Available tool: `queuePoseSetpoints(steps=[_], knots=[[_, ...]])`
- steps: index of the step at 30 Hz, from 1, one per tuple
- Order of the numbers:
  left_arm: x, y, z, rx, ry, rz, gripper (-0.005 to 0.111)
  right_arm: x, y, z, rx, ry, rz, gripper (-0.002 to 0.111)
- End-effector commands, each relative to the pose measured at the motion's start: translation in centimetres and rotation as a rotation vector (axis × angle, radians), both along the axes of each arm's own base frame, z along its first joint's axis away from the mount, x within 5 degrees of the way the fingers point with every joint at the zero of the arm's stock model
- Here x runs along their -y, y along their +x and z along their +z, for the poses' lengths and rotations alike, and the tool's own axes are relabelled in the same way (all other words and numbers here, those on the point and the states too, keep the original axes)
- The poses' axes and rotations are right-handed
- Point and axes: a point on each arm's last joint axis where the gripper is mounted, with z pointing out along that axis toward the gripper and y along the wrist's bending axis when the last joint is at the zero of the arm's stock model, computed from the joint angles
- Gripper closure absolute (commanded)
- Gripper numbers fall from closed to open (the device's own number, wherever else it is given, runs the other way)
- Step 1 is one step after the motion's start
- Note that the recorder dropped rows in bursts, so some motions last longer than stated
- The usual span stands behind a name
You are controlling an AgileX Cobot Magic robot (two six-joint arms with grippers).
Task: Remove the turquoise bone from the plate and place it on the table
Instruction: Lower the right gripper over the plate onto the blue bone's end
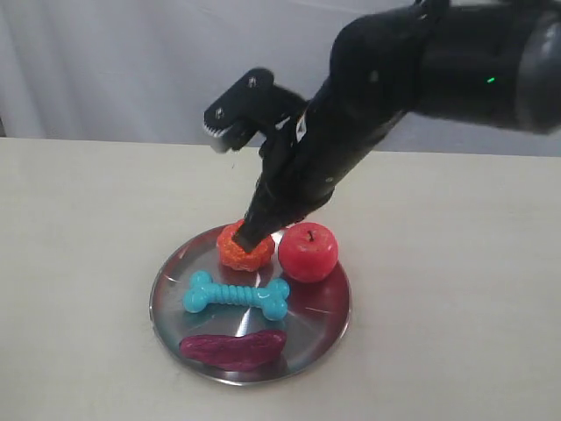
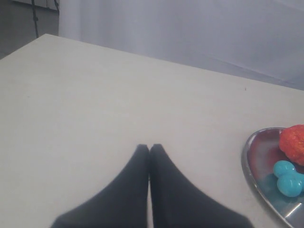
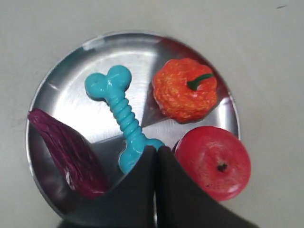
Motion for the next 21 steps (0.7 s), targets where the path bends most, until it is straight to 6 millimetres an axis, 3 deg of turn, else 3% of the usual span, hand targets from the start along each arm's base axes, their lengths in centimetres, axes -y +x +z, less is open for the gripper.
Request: queuePoseSetpoints(steps=[1,4,6,10,13,17,18,21], knots=[[0.0,0.0,0.0,0.004,-0.005,-0.005,0.107,-0.8,1.6,-4.1,-0.080,0.000,0.015,0.109],[0.0,0.0,0.0,0.004,-0.005,-0.005,0.107,-1.5,2.1,-5.7,-0.106,0.019,0.012,0.109],[0.0,0.0,0.0,0.004,-0.005,-0.005,0.107,-2.9,1.8,-6.5,-0.110,-0.018,0.099,0.109],[0.0,0.0,0.0,0.004,-0.005,-0.005,0.107,-5.1,1.1,-6.6,-0.087,-0.066,0.242,0.108],[0.0,0.0,0.0,0.004,-0.005,-0.005,0.107,-5.7,0.8,-6.6,-0.086,-0.078,0.278,0.107],[0.0,0.0,0.0,0.004,-0.005,-0.005,0.107,-5.7,0.6,-6.7,-0.104,-0.082,0.280,0.073],[0.0,0.0,0.0,0.004,-0.005,-0.005,0.107,-5.7,0.6,-6.7,-0.106,-0.083,0.280,0.059],[0.0,0.0,0.0,0.004,-0.005,-0.005,0.107,-5.7,0.7,-6.7,-0.091,-0.079,0.279,0.055]])
